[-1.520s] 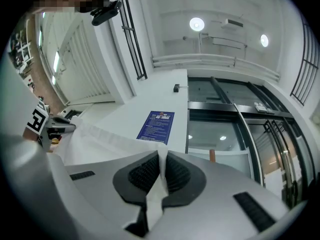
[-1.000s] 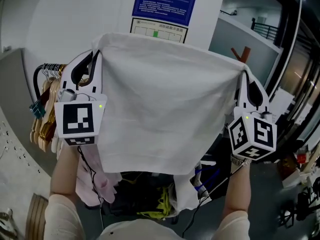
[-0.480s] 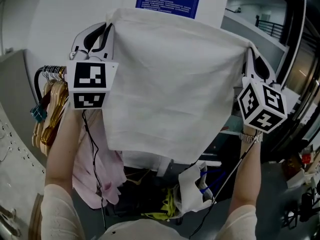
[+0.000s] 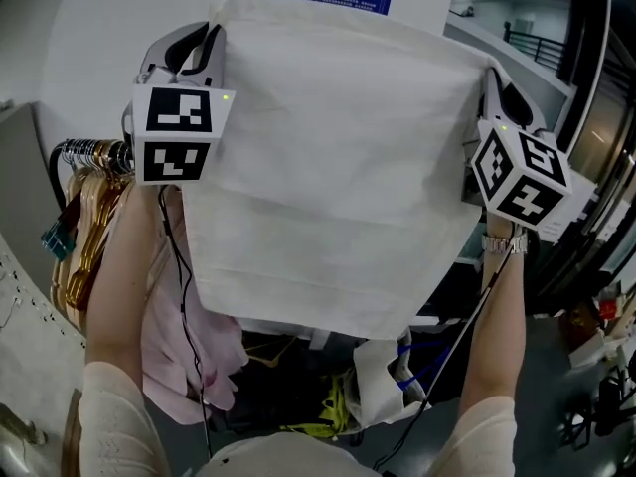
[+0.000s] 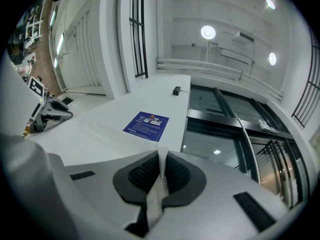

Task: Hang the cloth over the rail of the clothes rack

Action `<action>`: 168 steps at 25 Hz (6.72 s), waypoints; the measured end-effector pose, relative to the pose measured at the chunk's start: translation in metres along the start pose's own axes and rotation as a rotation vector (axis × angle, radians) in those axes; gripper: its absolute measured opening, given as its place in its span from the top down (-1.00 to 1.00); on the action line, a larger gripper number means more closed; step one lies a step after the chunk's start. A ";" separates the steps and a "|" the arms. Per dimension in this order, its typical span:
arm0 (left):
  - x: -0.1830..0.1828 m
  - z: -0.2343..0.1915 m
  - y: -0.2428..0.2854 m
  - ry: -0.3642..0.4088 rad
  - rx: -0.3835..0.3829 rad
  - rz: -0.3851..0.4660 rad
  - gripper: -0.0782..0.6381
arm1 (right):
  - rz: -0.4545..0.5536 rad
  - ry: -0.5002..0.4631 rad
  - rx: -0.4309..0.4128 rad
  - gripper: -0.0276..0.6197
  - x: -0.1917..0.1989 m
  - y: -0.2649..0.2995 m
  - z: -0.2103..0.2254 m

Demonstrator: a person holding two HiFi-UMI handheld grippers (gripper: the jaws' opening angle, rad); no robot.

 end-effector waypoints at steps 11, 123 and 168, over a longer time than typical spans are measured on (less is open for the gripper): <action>0.002 0.001 0.026 0.045 0.025 -0.063 0.73 | -0.060 0.025 -0.034 0.85 0.016 0.035 0.003; 0.137 0.063 -0.156 -0.498 0.130 -0.365 0.73 | -0.314 0.288 -0.103 0.85 0.144 -0.176 -0.047; 0.129 0.144 -0.286 -0.451 0.131 -0.340 0.73 | -0.194 0.353 -0.102 0.86 0.147 -0.283 -0.139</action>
Point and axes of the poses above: the fingertips, and each gripper's own axes: y forward along the fingers, z to its right, x out of its underside, the point moved 2 cm from there along -y, backward along the fingers, and after that the axes turned 2 degrees about -x, right-handed, at the moved point
